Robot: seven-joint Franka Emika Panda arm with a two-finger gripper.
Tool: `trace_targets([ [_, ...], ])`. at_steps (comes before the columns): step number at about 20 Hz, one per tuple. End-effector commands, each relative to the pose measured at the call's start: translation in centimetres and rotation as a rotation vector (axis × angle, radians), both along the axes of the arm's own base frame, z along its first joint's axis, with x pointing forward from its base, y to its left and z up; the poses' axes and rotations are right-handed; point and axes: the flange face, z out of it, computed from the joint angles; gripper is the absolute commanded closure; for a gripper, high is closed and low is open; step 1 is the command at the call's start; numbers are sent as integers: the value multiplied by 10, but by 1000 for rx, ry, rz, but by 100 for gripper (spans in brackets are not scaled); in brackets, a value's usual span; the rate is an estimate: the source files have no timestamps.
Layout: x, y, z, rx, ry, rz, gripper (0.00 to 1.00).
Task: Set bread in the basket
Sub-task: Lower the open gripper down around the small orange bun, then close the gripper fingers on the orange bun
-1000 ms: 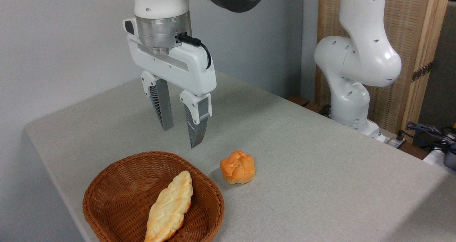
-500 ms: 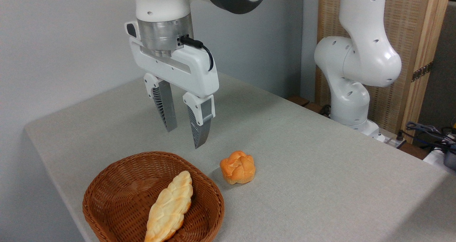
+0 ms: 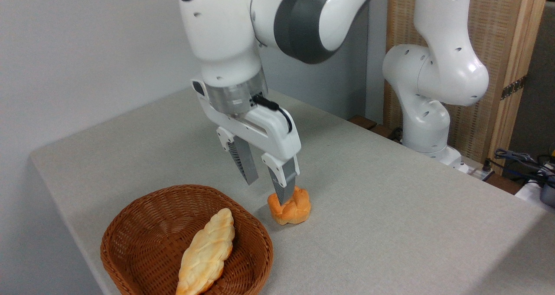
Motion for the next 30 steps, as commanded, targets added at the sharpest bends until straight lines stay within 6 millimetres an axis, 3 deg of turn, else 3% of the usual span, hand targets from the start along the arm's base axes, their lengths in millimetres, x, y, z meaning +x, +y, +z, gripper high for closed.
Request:
trace_targets([
  [1, -13, 3, -16, -3, 5, -80, 0],
  [10, -15, 0, -52, -9, 56, -115, 0],
  [18, -12, -8, -65, -12, 78, -145, 0],
  [21, -11, -21, -69, -11, 86, -168, 0],
  [26, -11, -21, -70, -11, 89, -168, 0],
  [27, -11, -21, -70, -11, 89, -168, 8],
  [29, -11, -21, -70, -12, 89, -171, 45],
  [30, -11, -21, -69, -13, 87, -176, 53],
])
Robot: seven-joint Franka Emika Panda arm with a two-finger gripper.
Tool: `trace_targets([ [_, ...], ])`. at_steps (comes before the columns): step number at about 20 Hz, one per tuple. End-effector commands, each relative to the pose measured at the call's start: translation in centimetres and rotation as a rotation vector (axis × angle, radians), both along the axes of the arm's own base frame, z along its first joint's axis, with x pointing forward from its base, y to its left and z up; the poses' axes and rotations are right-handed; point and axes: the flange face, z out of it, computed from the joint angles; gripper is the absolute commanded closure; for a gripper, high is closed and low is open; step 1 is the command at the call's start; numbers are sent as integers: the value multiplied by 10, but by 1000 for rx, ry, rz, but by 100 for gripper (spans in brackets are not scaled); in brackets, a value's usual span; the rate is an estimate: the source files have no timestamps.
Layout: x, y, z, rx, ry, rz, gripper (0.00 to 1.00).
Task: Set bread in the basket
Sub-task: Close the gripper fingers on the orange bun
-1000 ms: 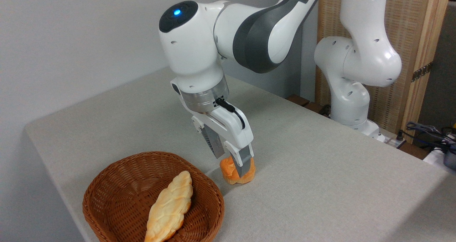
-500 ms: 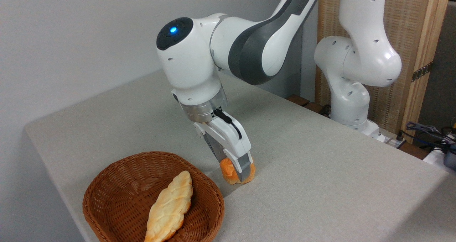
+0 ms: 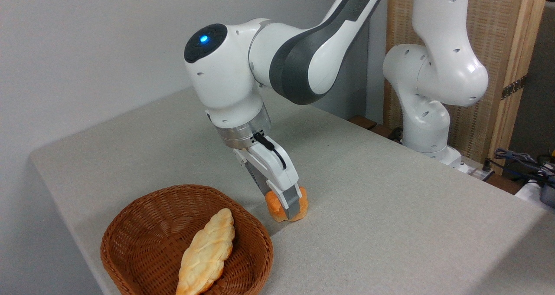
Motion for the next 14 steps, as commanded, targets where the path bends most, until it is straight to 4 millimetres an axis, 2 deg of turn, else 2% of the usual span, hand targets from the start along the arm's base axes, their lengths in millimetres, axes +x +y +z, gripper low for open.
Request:
trace_targets([
  [1, 0, 3, 1, 2, -15, -29, 53],
  [14, -1, 3, 3, 0, -9, -30, 53],
])
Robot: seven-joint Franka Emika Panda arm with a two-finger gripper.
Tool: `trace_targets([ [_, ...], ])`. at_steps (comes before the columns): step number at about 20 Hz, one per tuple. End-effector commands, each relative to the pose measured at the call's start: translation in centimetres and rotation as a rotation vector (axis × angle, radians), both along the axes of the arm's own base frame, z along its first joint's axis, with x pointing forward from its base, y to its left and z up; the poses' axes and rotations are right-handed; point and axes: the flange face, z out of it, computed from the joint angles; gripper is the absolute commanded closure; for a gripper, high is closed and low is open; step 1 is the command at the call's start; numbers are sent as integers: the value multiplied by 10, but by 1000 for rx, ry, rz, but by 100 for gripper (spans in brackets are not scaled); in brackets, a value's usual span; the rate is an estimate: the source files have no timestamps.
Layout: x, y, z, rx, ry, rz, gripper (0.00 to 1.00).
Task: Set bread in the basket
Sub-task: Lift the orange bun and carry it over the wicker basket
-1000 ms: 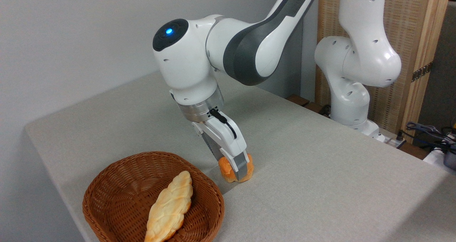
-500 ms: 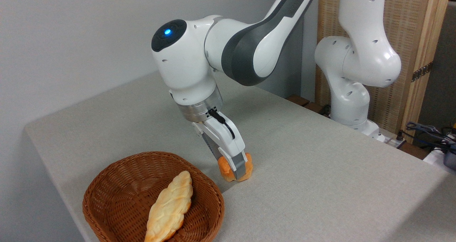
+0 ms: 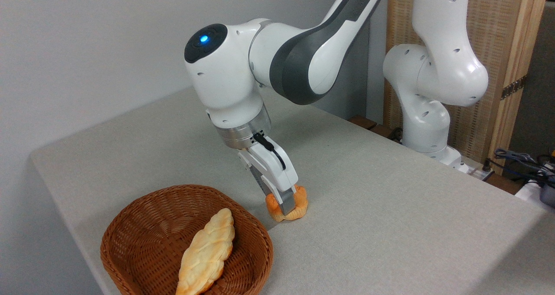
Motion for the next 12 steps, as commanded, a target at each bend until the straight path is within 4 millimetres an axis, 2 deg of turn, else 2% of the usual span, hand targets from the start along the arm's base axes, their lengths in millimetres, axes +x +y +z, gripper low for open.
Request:
trace_targets([
  [1, -1, 1, 5, 2, -9, -18, 53],
  [4, -4, 1, 20, 1, -26, -21, 52],
  [8, 3, -8, 66, -39, -44, -18, 52],
  [10, 10, -18, 86, -55, -88, -22, 52],
  [12, 17, -18, 102, -59, -137, -17, 52],
])
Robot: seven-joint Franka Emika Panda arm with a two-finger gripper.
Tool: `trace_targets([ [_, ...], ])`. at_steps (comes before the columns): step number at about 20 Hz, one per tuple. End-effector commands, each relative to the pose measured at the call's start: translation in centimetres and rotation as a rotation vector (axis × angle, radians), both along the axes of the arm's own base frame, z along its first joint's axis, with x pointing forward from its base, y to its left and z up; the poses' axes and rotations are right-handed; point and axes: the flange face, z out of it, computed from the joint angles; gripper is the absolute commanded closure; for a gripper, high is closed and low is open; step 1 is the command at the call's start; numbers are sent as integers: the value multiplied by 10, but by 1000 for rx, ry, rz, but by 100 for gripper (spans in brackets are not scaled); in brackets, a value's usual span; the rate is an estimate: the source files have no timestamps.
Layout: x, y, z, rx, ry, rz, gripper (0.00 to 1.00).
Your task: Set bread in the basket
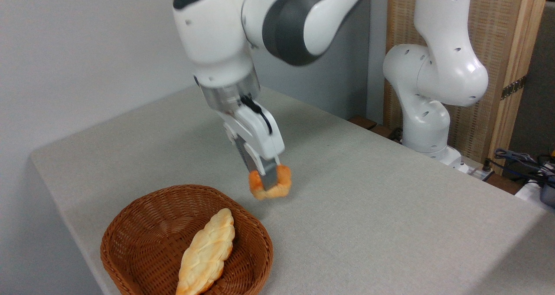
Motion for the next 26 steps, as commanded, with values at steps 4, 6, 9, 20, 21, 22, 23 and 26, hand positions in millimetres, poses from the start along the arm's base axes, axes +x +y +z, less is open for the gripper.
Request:
trace_targets([
  [4, 32, -4, 52, -67, -239, 42, 51],
  [6, 43, -2, 56, -78, -315, 91, 49],
  [9, 57, 1, 54, -80, -385, 195, 24],
  [20, 64, 3, 41, -65, -390, 236, 0],
  [21, 64, 3, 42, -64, -391, 238, 0],
  [22, 64, 2, 43, -64, -392, 235, 0],
  [23, 63, 2, 44, -65, -395, 235, 0],
  [26, 63, 2, 48, -66, -402, 235, 0],
])
